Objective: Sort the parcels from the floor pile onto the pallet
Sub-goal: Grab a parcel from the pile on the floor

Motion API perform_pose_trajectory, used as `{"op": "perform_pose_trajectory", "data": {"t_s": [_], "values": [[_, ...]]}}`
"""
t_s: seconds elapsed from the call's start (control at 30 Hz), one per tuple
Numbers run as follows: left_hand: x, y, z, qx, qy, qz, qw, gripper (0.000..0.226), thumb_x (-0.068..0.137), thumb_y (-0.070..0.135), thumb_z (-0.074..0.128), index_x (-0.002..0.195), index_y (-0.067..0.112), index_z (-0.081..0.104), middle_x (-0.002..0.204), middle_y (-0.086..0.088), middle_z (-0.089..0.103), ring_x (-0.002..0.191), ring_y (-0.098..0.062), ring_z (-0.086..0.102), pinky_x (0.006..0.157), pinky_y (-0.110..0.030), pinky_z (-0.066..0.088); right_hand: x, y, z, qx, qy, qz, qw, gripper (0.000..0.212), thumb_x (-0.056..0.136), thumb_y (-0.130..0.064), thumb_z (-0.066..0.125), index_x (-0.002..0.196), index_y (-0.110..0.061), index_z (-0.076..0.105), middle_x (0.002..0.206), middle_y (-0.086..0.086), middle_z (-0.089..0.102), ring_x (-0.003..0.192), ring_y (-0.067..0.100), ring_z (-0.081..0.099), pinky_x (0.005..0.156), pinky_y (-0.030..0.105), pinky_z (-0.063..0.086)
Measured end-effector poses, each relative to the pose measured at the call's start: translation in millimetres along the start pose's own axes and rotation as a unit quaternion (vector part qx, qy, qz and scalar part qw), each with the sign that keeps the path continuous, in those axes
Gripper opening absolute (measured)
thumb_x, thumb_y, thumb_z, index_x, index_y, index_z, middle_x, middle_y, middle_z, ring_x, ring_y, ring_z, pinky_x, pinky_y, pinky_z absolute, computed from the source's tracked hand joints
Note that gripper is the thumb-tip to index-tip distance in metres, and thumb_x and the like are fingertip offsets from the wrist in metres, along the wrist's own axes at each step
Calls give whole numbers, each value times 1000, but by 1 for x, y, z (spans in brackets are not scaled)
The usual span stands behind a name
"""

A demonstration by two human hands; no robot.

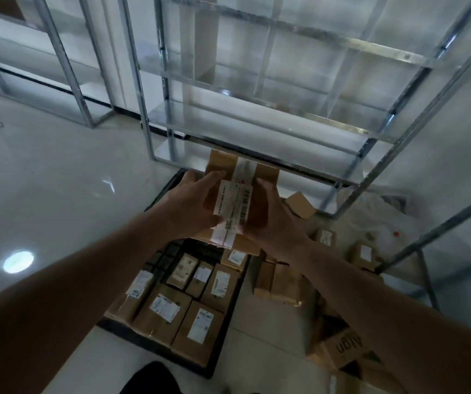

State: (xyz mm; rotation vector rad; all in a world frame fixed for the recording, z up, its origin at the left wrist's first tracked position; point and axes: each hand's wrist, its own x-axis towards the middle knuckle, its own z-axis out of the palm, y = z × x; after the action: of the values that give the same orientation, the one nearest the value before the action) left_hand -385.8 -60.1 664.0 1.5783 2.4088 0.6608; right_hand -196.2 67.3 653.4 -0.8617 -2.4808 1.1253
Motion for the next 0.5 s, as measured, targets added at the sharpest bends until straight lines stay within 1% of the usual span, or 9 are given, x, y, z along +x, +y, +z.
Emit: {"op": "perform_pose_trajectory", "data": {"t_s": [0.07, 0.17, 0.2, 0.27, 0.33, 0.37, 0.43, 0.47, 0.5], "values": [[-2, -18, -1, 8, -9, 1, 1000, 101, 77, 52, 84, 154, 49, 17, 135, -9, 41, 106, -23, 51, 80, -32, 46, 5, -7, 17, 5, -1, 6, 1000, 105, 83, -30, 87, 160, -39, 15, 147, -1, 51, 127, 11, 48, 105, 35, 50], [0, -56, -8, 5, -17, 7, 1000, 101, 77, 53, 84, 153, 49, 18, 133, -9, 42, 102, -18, 46, 78, -32, 45, 18, -21, 48, 11, -2, 14, 1000, 104, 84, -24, 86, 160, -38, 16, 143, 1, 51, 126, 15, 51, 103, 39, 53], [1, -70, -10, 5, -22, 11, 1000, 101, 77, 52, 84, 153, 49, 18, 133, -9, 42, 102, -18, 45, 78, -33, 45, 25, -25, 60, 7, 0, 16, 1000, 104, 85, -23, 86, 160, -37, 16, 140, -1, 51, 124, 15, 53, 100, 37, 55], [3, -101, -17, 5, -38, 17, 999, 101, 78, 52, 84, 154, 48, 17, 135, -10, 42, 104, -21, 50, 80, -34, 48, 38, -36, 87, 1, 7, 25, 1000, 103, 85, -21, 86, 161, -35, 17, 123, -15, 52, 109, 6, 56, 84, 20, 54], [9, -136, -25, 5, -58, 27, 998, 102, 78, 50, 84, 155, 46, 17, 138, -12, 43, 110, -30, 57, 85, -38, 54, 53, -48, 117, 5, 23, 48, 999, 104, 85, -19, 85, 161, -35, 17, 105, -24, 47, 89, -2, 57, 66, 10, 50], [13, -154, -30, 4, -66, 32, 997, 101, 78, 49, 84, 155, 46, 18, 139, -13, 43, 112, -33, 58, 85, -39, 55, 61, -55, 133, 13, 35, 61, 997, 104, 85, -18, 85, 162, -35, 17, 104, -25, 45, 86, -3, 56, 64, 8, 49], [21, -189, -39, -3, -81, 40, 996, 102, 78, 45, 85, 156, 43, 19, 141, -13, 43, 114, -32, 57, 81, -34, 52, 75, -70, 167, 24, 49, 79, 995, 105, 85, -18, 86, 161, -35, 16, 112, -23, 43, 91, -2, 55, 74, 10, 50], [23, -206, -42, -10, -92, 45, 995, 102, 79, 41, 86, 157, 40, 20, 141, -14, 42, 115, -31, 57, 80, -31, 50, 81, -76, 184, 27, 52, 85, 995, 106, 84, -17, 87, 161, -33, 16, 116, -20, 42, 95, -6, 57, 78, 10, 50], [25, -220, -43, -17, -108, 49, 993, 103, 79, 38, 86, 159, 38, 21, 142, -14, 41, 116, -30, 56, 80, -29, 48, 85, -79, 201, 28, 55, 91, 994, 107, 83, -16, 88, 162, -31, 17, 118, -19, 44, 98, -15, 56, 78, 8, 51]]}}
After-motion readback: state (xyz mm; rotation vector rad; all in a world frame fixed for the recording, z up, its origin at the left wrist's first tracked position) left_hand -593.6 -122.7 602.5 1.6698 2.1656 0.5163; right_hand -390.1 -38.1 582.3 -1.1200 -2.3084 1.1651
